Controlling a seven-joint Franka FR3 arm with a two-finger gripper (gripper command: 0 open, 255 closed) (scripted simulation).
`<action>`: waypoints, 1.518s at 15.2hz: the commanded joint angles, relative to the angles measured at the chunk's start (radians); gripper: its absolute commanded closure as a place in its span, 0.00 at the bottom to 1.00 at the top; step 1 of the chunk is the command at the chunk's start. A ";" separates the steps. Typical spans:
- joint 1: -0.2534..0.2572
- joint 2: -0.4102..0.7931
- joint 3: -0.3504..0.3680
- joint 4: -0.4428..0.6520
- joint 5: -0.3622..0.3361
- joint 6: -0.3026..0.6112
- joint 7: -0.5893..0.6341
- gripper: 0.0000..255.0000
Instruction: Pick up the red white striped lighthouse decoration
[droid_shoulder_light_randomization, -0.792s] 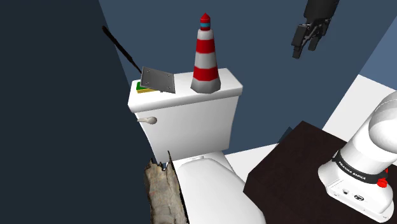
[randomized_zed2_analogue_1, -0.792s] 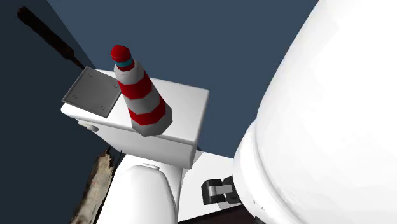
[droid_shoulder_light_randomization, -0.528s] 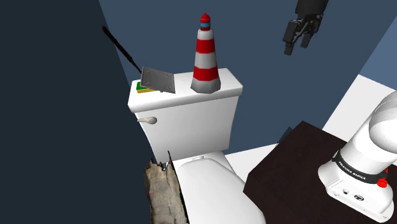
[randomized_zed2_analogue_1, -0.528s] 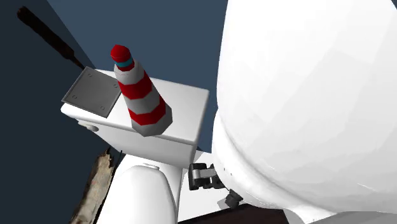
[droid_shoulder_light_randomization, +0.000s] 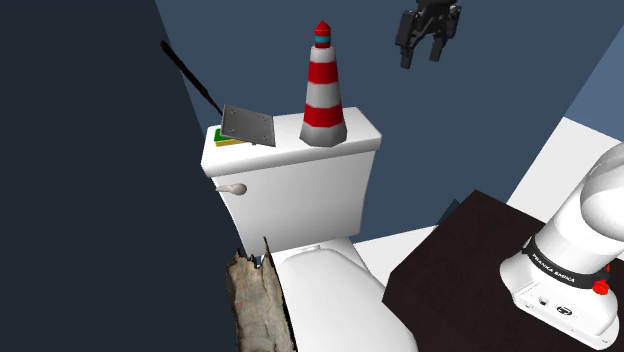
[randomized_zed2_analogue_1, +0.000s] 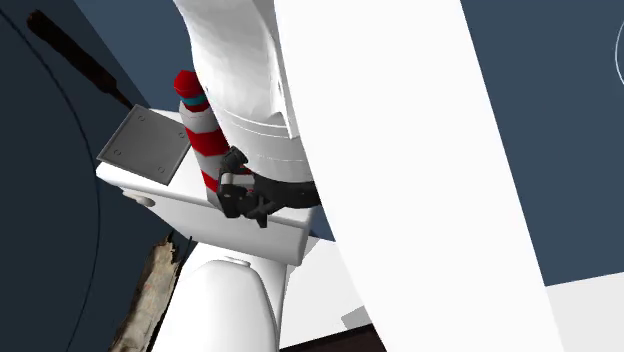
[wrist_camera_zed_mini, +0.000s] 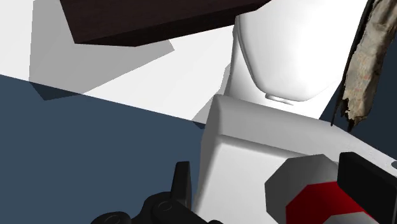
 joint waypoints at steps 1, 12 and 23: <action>0.002 0.060 0.015 0.068 0.012 0.000 0.030 0.00; 0.023 0.469 0.088 0.605 0.019 -0.084 0.205 0.00; 0.055 0.678 0.109 0.863 -0.004 -0.109 0.281 0.00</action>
